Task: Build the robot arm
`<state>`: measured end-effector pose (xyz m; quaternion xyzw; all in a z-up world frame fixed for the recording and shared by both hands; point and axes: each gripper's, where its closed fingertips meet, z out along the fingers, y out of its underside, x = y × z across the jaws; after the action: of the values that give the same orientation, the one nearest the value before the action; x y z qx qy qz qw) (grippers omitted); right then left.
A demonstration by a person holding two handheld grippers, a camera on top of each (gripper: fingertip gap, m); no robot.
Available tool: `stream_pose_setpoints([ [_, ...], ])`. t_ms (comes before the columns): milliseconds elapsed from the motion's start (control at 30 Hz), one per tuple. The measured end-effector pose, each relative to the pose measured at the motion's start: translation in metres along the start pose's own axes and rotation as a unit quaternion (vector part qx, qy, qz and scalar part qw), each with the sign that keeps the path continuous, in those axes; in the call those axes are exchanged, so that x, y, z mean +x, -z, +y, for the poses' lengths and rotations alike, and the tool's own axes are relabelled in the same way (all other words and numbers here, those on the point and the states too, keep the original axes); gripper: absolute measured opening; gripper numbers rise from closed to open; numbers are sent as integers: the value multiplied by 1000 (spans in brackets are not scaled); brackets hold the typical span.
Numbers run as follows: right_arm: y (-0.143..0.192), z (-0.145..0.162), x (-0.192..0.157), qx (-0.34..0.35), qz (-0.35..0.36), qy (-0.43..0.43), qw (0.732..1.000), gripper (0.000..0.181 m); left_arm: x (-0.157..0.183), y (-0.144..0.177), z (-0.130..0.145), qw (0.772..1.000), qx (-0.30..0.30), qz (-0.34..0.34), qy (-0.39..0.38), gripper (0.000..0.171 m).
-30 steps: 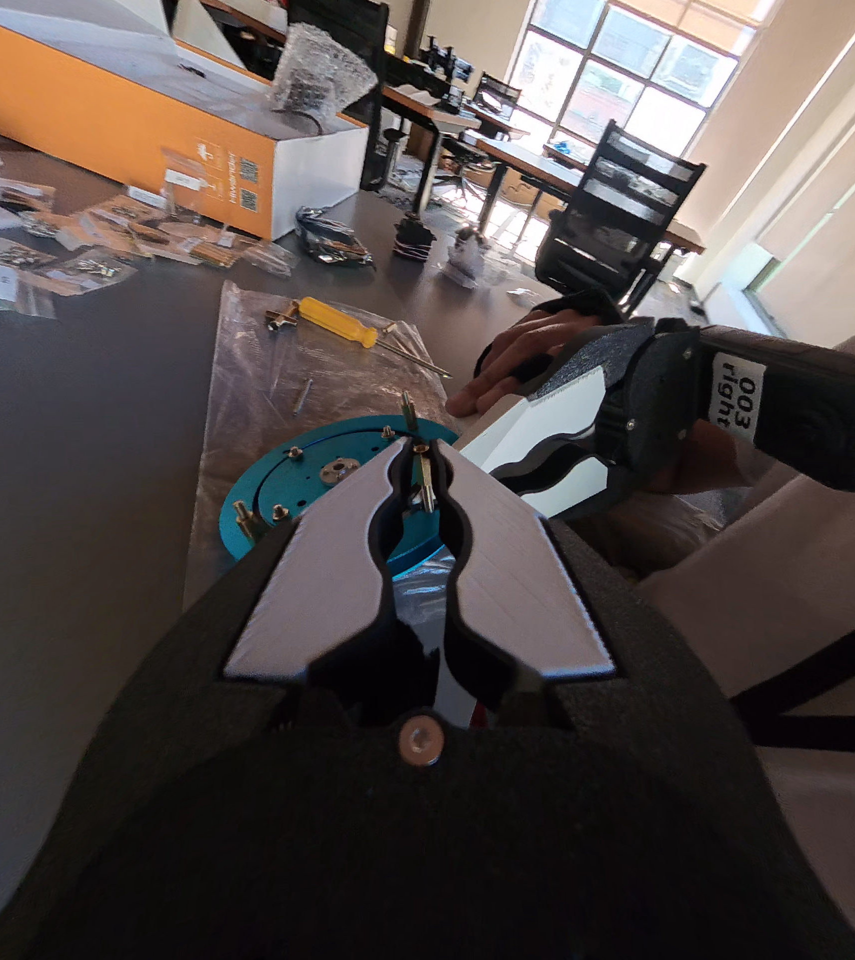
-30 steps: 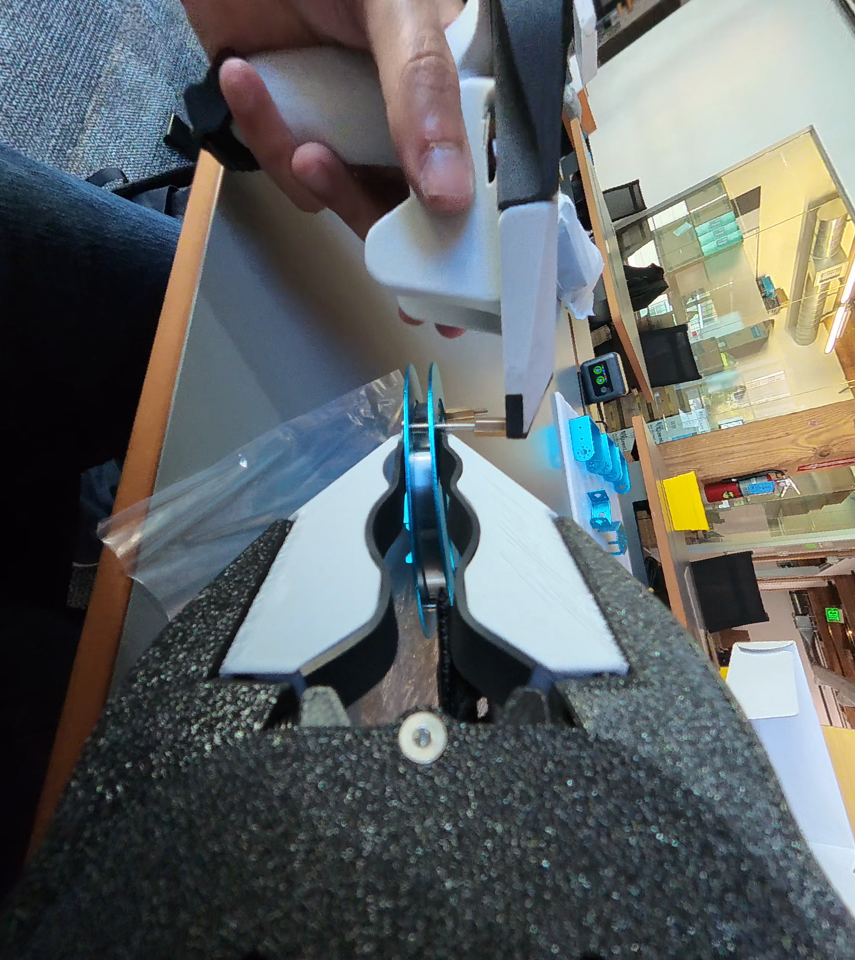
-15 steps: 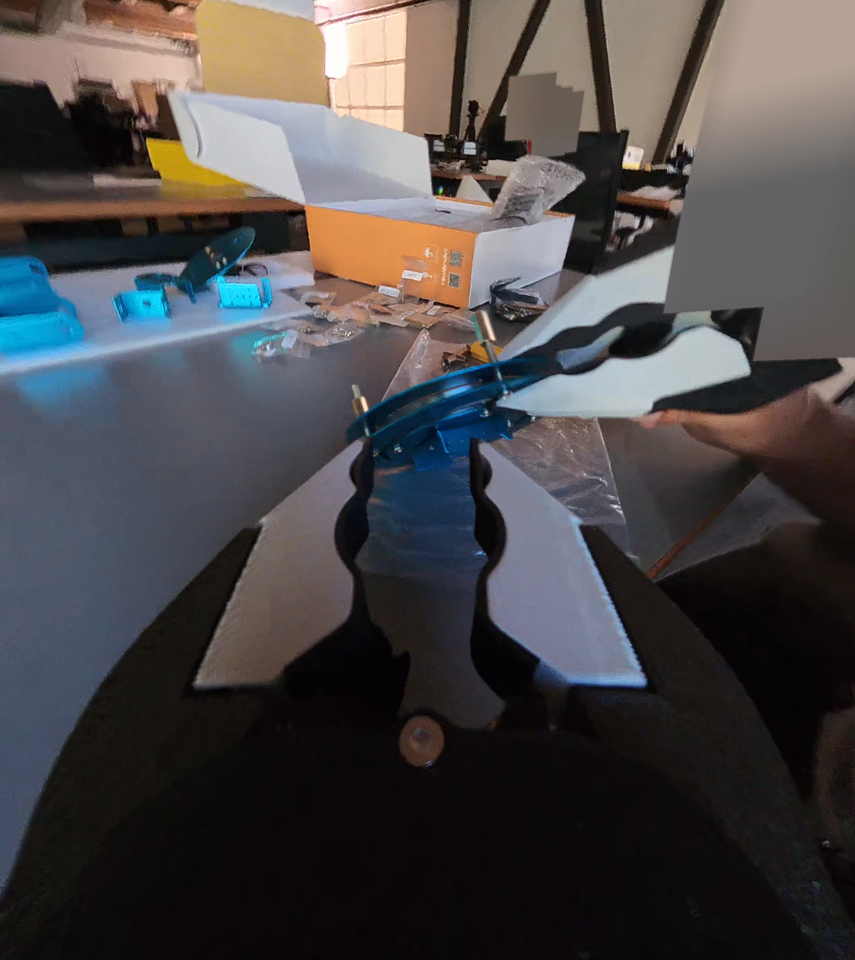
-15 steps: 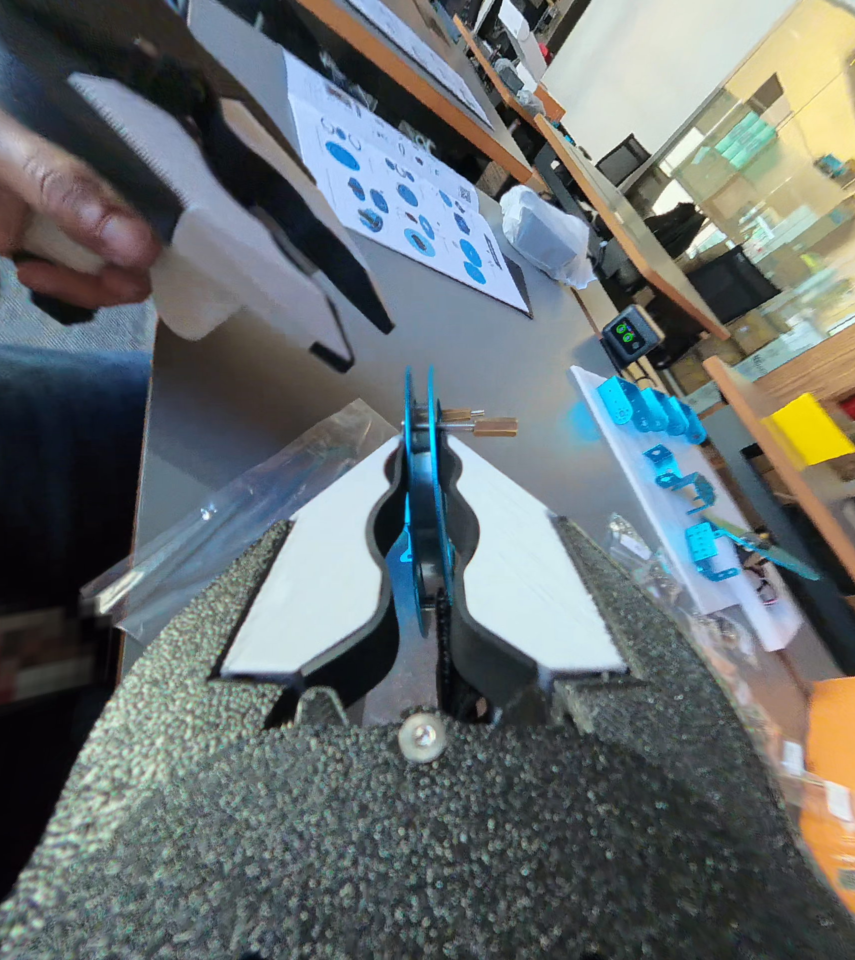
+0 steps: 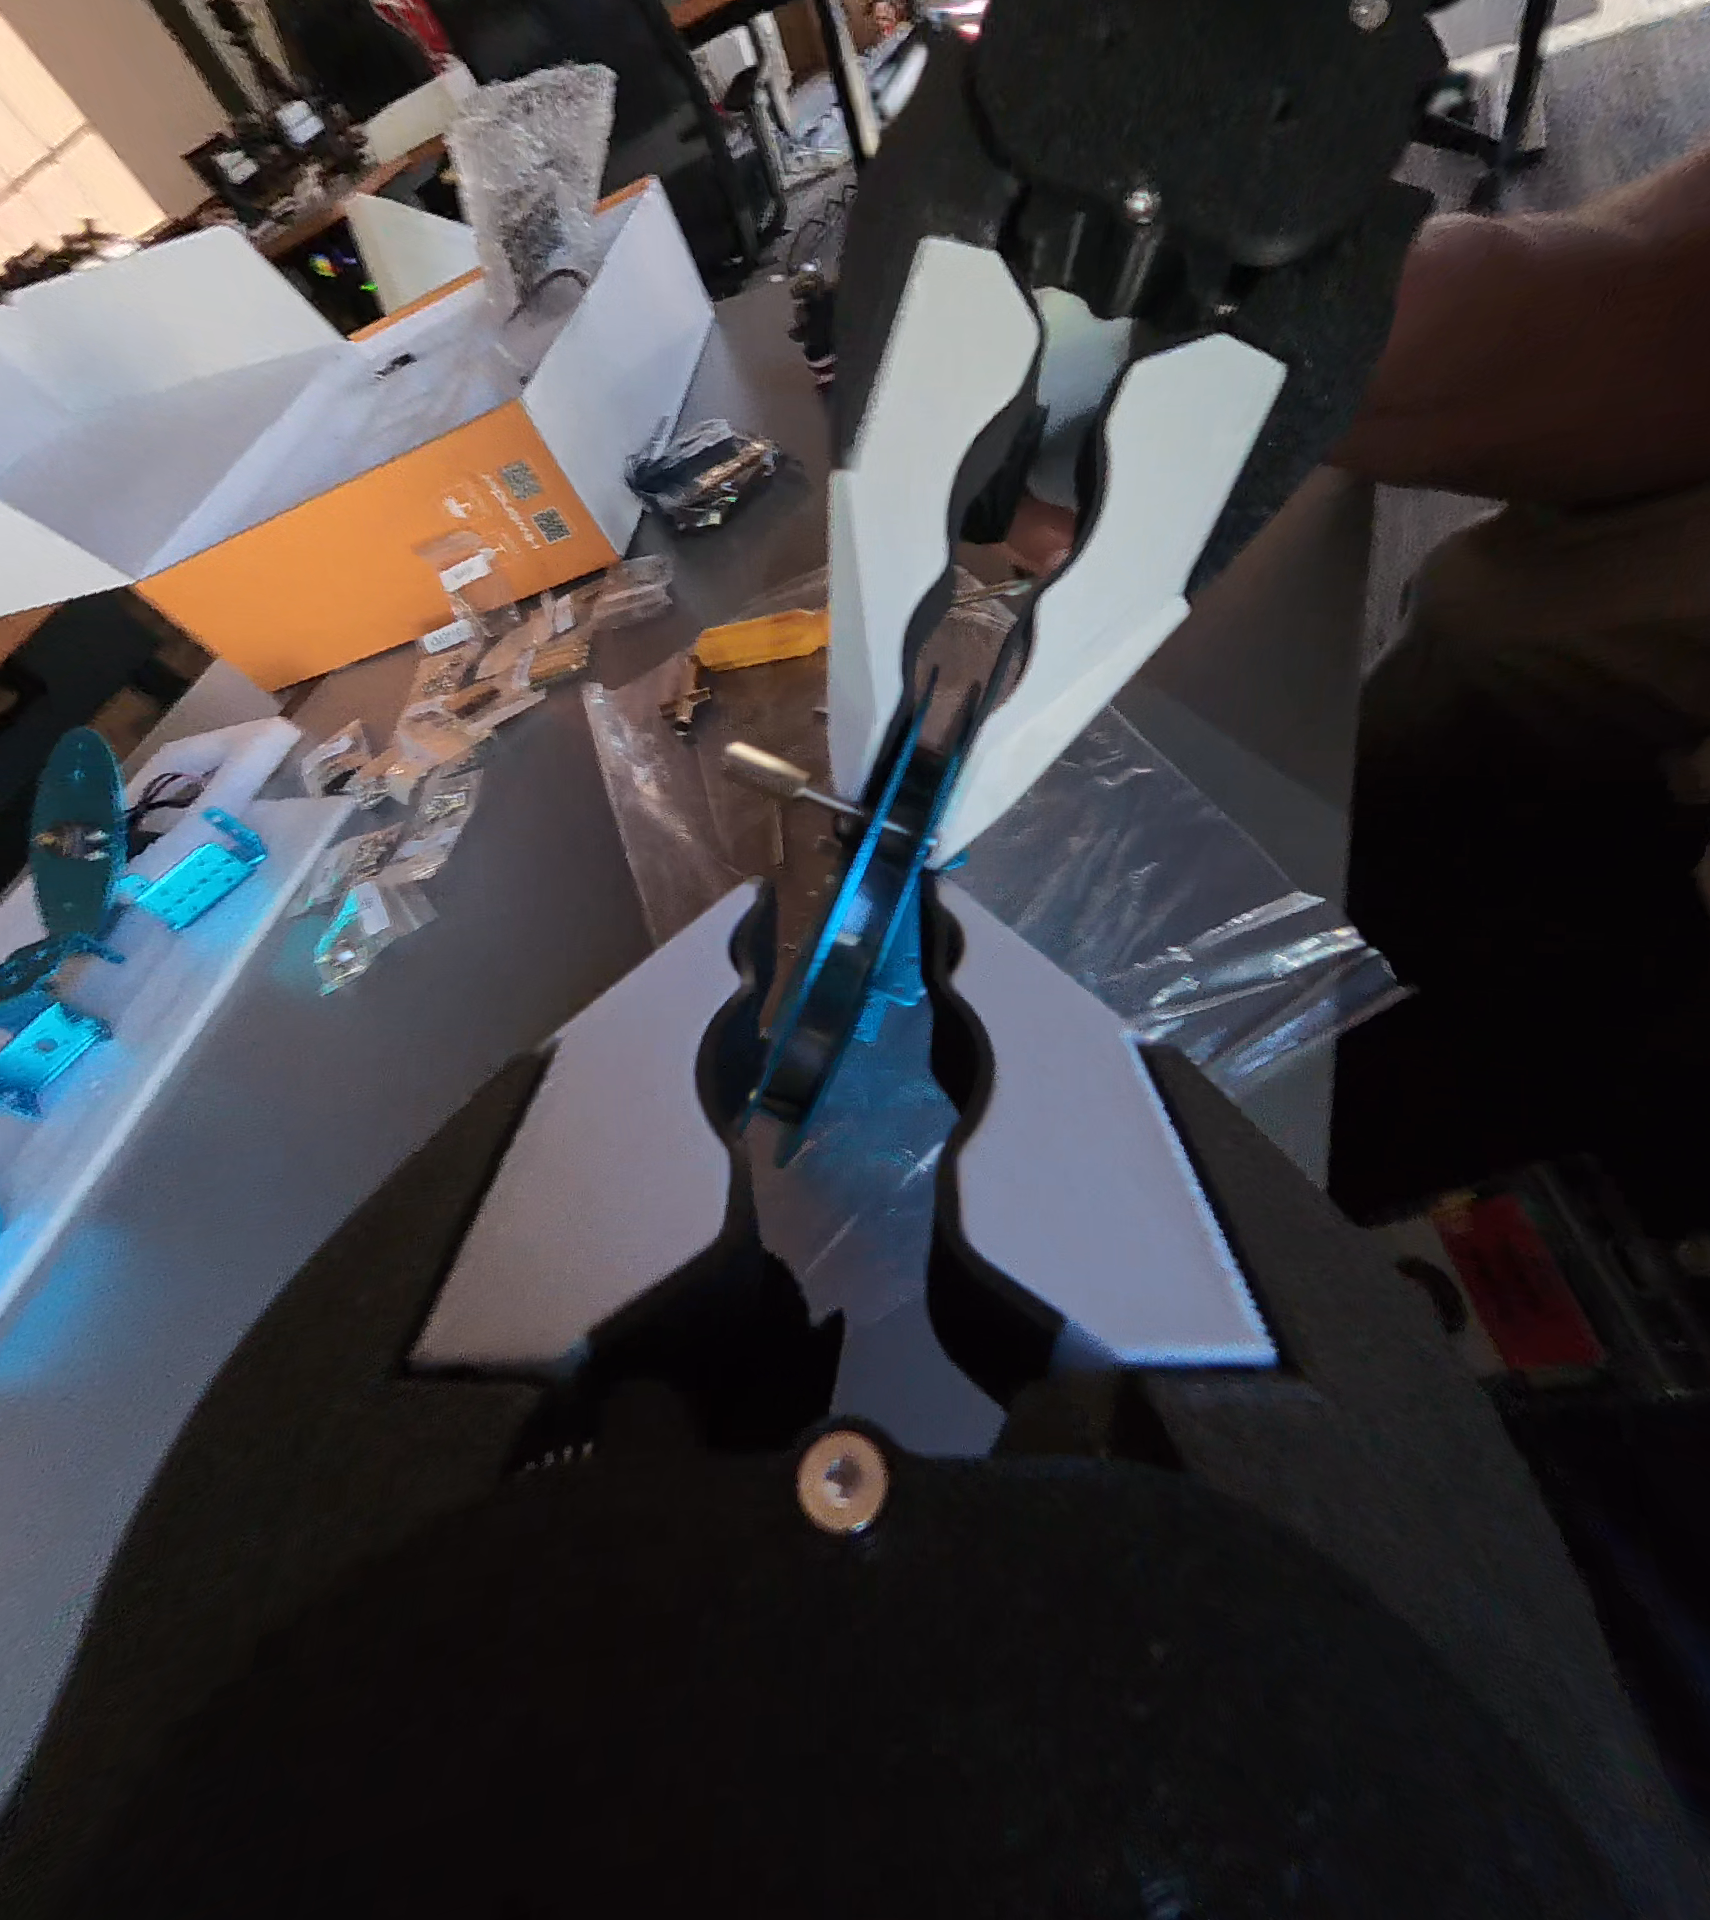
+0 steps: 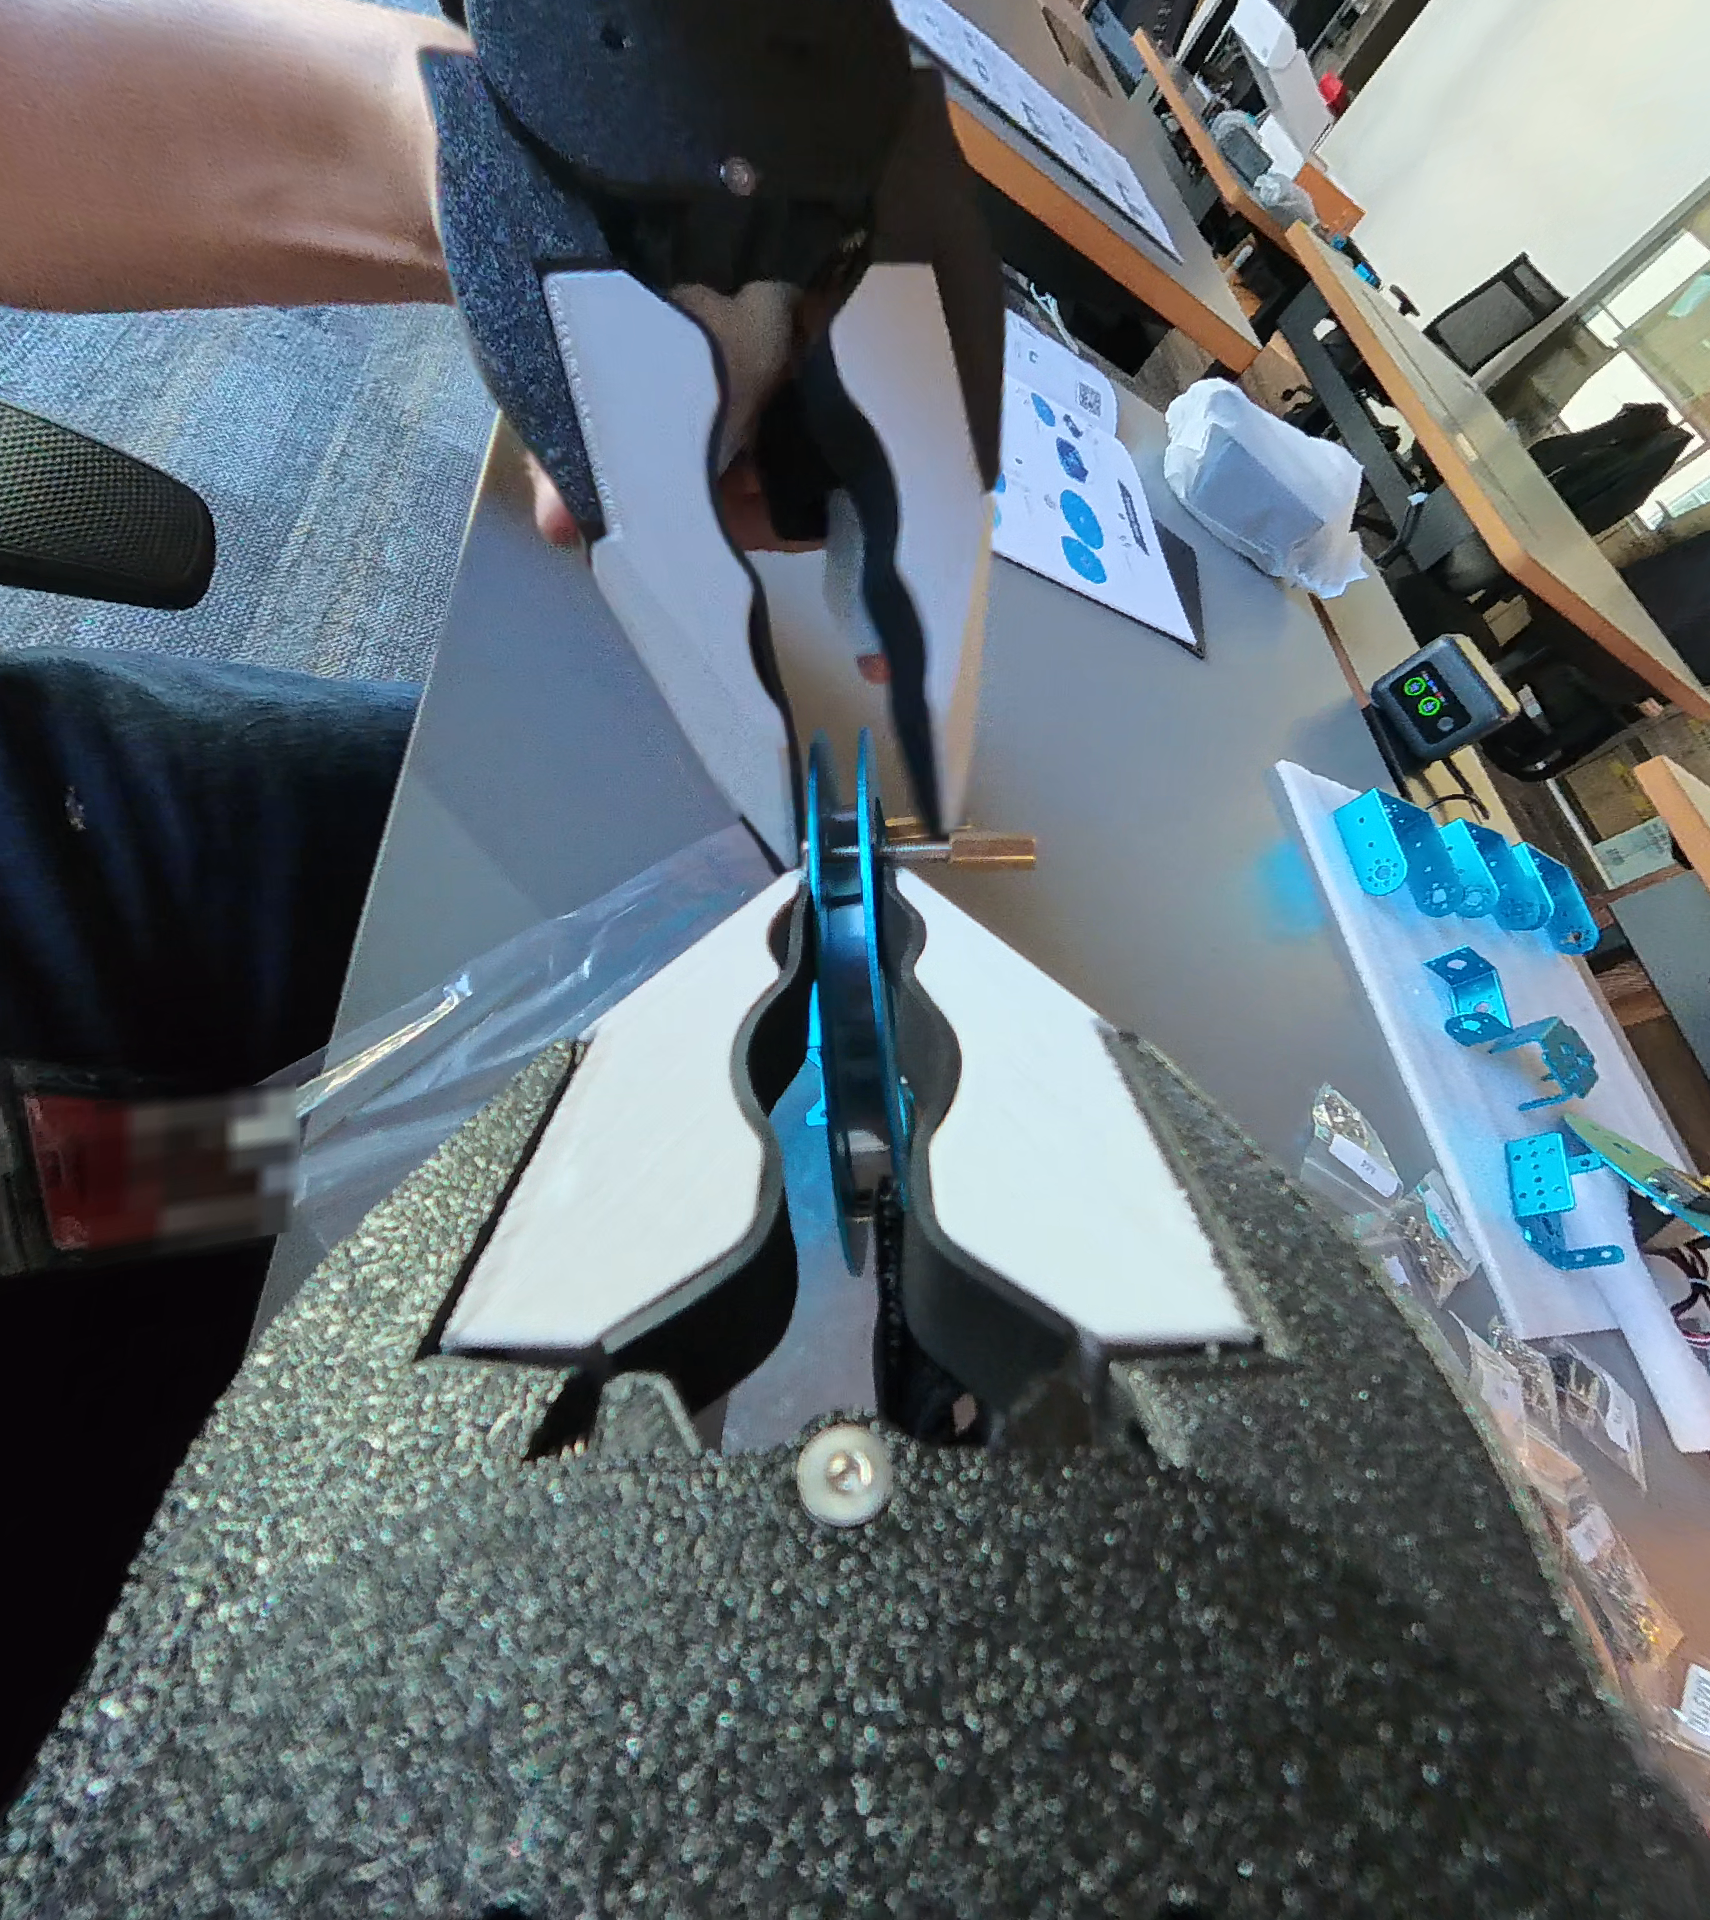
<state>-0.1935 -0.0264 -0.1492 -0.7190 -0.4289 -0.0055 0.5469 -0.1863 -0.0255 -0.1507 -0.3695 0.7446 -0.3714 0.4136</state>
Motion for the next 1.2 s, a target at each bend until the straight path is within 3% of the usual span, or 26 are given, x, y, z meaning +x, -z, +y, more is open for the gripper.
stream_pose_setpoints([
  [33,0,1,1,-3,2,-2,1000,10,3,-1,0,1000,-1,16,0,19],
  [200,0,1,0,-3,-5,-3,1000,11,6,0,-2,999,7,31,-10,18],
  [367,-1,1,-2,-10,-9,-2,1000,13,11,3,-5,997,26,72,26,19],
  [633,9,1,3,11,-19,-48,999,17,4,3,-1,997,15,71,-9,13],
  [733,19,-6,9,35,-80,-123,989,31,3,4,-1,997,15,74,-15,13],
  [867,22,-5,16,28,-217,-228,949,42,9,3,0,996,22,76,-39,13],
  [1067,17,-13,16,43,-354,-188,915,34,22,2,2,993,25,86,-82,13],
  [1200,10,-6,-2,-7,-434,-182,882,25,25,3,4,991,18,93,-99,13],
])
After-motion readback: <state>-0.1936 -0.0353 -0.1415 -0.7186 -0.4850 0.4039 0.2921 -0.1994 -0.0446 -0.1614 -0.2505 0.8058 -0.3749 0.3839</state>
